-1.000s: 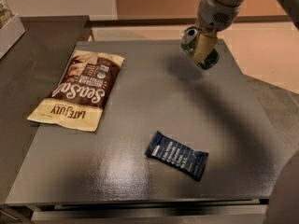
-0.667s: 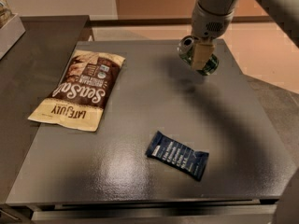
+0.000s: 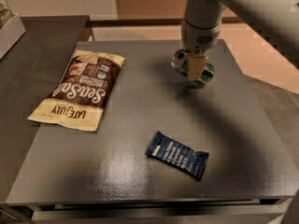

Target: Knock green can over

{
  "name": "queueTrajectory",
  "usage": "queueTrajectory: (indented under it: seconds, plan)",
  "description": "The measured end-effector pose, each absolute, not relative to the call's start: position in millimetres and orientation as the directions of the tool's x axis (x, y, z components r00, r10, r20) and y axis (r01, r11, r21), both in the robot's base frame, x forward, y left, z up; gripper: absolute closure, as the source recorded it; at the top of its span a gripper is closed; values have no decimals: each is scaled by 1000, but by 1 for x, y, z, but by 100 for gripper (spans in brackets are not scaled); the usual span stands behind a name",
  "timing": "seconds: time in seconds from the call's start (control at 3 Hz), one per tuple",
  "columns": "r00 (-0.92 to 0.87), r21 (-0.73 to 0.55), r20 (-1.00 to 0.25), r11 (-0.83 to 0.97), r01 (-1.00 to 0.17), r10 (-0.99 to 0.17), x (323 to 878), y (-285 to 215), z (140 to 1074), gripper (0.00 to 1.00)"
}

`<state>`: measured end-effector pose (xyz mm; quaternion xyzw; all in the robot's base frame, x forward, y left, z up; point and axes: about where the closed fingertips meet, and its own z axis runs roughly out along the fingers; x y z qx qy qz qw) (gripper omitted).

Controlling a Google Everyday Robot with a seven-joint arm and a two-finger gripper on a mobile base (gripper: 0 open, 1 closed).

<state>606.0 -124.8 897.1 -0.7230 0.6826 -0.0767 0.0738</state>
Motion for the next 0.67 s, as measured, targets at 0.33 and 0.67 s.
queueTrajectory:
  seconds: [0.33,0.67]
  plan:
    - [93,-194,36,-99,-976,-995,602,-118,887,58]
    - [119,-176,46,-125,-976,-992,599,-112,879,35]
